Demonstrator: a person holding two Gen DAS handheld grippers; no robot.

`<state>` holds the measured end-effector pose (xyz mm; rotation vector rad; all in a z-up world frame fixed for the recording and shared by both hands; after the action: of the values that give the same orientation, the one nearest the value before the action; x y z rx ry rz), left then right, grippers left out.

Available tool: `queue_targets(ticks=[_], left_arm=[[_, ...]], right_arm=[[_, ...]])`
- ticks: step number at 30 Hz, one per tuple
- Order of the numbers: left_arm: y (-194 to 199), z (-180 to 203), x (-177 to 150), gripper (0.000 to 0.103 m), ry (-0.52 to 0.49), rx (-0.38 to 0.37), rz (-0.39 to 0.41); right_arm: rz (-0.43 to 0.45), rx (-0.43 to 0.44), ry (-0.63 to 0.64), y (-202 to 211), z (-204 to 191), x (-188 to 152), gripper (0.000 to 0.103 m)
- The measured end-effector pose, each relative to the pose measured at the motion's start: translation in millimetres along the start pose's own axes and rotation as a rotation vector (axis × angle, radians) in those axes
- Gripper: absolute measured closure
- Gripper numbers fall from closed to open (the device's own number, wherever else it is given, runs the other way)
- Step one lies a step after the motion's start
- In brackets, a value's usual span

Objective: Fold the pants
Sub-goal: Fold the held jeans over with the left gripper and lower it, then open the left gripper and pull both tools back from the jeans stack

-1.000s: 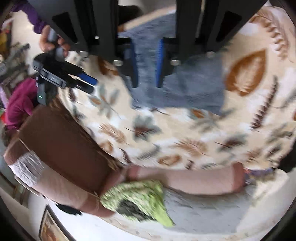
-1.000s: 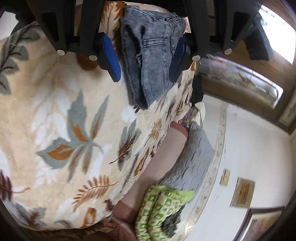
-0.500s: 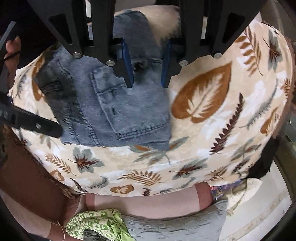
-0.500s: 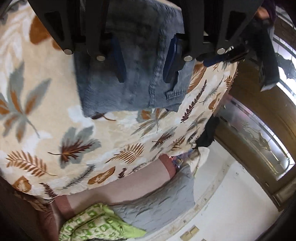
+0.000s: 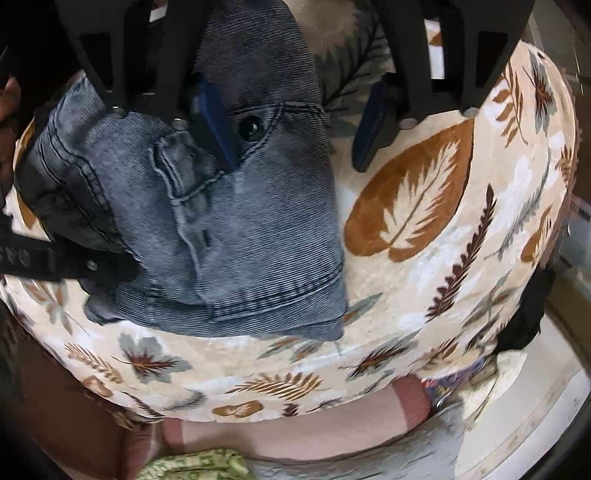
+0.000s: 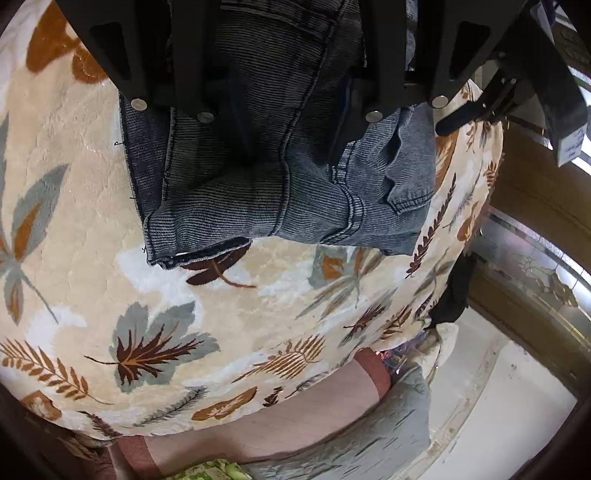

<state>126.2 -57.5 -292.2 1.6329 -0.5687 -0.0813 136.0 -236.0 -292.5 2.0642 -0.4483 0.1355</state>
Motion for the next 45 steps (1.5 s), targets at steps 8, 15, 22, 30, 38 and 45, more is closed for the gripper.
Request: queue_targets(ticks=[8,15,22,30,38,45], left_arm=[[36,-8,-10,0.036,0.039,-0.027,0.046],[25,7,-28,0.028,0.017,-0.007,-0.022],[-4,-4,-29,0.008,0.099,-0.014,-0.071],[5,1,-33,0.008,0.135,0.042,-0.045],[51,-5,-25,0.008,0.168,0.055,0.033],[113,-11,-10,0.008,0.177,0.202,0.232]], right_arm=[[0.090,0.053,0.028,43,-7,-28,0.059],[0.030,-0.042,0.065,46,-8,-74,0.059],[-0.025,-0.032,0.063,31,3,-77,0.058],[-0.018,0.045,0.018,36,10,-75,0.058],[0.201,0.015,0.121,80,-10,-76,0.058],[0.358,-0.032,0.116,112,-11,-75,0.058]])
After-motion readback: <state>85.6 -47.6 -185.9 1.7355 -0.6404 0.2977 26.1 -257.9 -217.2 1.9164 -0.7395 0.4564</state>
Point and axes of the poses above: each gripper's, at about its wrist camera, not at the fingertips, and y roughly against the way its jaws point, z to its right, x to its top, the point moved 5 cm from there along -y, roughly the way its jaws point, and after that the axes turned 11 degrees about -z, right-handed, at the moved point
